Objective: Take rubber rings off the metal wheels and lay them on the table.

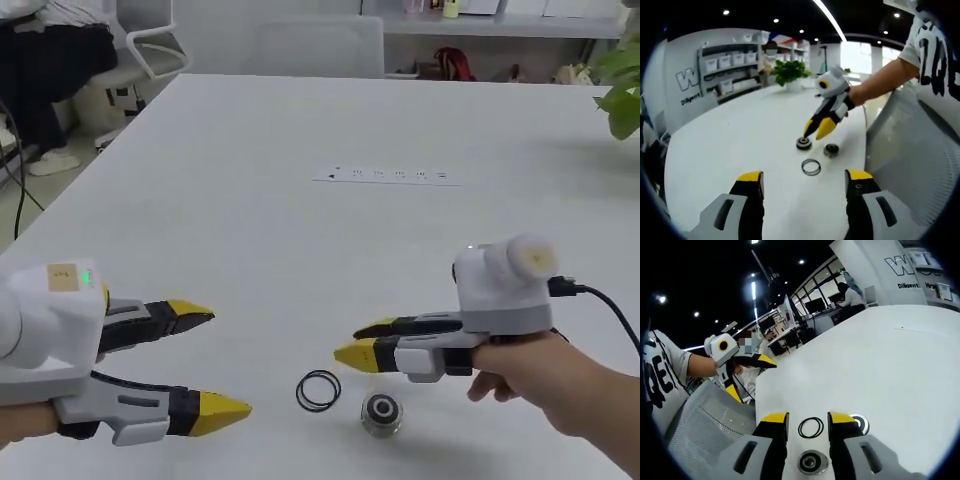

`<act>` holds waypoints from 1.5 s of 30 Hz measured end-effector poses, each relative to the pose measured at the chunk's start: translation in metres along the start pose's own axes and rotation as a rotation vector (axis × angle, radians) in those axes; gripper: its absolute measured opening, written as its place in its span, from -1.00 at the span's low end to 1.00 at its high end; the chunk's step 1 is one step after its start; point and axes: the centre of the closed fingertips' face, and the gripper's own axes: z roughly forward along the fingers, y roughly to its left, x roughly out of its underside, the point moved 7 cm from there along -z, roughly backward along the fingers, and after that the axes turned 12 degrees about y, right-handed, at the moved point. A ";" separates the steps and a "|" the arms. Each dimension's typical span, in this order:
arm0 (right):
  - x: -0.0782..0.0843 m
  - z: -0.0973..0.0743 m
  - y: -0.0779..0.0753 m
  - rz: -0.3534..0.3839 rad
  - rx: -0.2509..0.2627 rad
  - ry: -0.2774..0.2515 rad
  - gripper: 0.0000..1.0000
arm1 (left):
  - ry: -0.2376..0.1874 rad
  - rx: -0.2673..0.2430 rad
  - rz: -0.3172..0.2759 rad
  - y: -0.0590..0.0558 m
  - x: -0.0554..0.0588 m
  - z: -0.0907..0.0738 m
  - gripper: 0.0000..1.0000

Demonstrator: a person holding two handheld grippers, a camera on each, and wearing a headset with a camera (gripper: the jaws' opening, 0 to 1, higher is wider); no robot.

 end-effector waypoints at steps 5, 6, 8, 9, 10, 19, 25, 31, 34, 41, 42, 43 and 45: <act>-0.001 -0.005 -0.001 0.000 0.005 -0.011 -0.44 | 0.003 0.001 0.004 0.000 0.000 0.001 0.33; -0.001 -0.005 -0.001 0.002 0.006 -0.015 -0.44 | 0.003 0.000 0.004 0.001 0.000 0.002 0.33; -0.002 -0.008 -0.001 0.003 0.010 -0.024 -0.44 | 0.003 -0.001 0.005 0.002 -0.001 0.002 0.33; -0.003 -0.009 -0.001 0.003 0.013 -0.030 -0.44 | 0.002 -0.002 0.006 0.002 -0.002 0.002 0.33; -0.004 -0.010 -0.001 0.003 0.015 -0.033 -0.44 | -0.001 -0.003 0.007 0.002 -0.002 0.002 0.33; -0.007 -0.020 -0.005 0.011 0.030 -0.068 -0.42 | -0.005 -0.016 0.008 0.006 -0.004 0.002 0.33; -0.009 -0.025 -0.008 0.009 0.044 -0.085 -0.42 | -0.015 -0.025 0.007 0.010 -0.009 0.002 0.33; -0.008 -0.031 -0.010 0.007 0.054 -0.095 -0.41 | -0.028 -0.032 0.013 0.014 -0.016 0.002 0.33; -0.007 -0.034 -0.011 0.011 0.061 -0.102 -0.41 | -0.032 -0.034 0.020 0.016 -0.020 0.002 0.33; -0.004 -0.039 -0.010 0.015 0.077 -0.111 -0.40 | -0.044 -0.040 0.021 0.021 -0.026 0.005 0.33; -0.004 -0.040 -0.010 0.014 0.078 -0.111 -0.40 | -0.046 -0.040 0.022 0.021 -0.027 0.006 0.33; -0.004 -0.040 -0.010 0.014 0.080 -0.111 -0.40 | -0.050 -0.039 0.020 0.022 -0.028 0.007 0.34; -0.003 -0.041 -0.008 0.012 0.086 -0.112 -0.40 | -0.053 -0.040 0.023 0.022 -0.030 0.008 0.34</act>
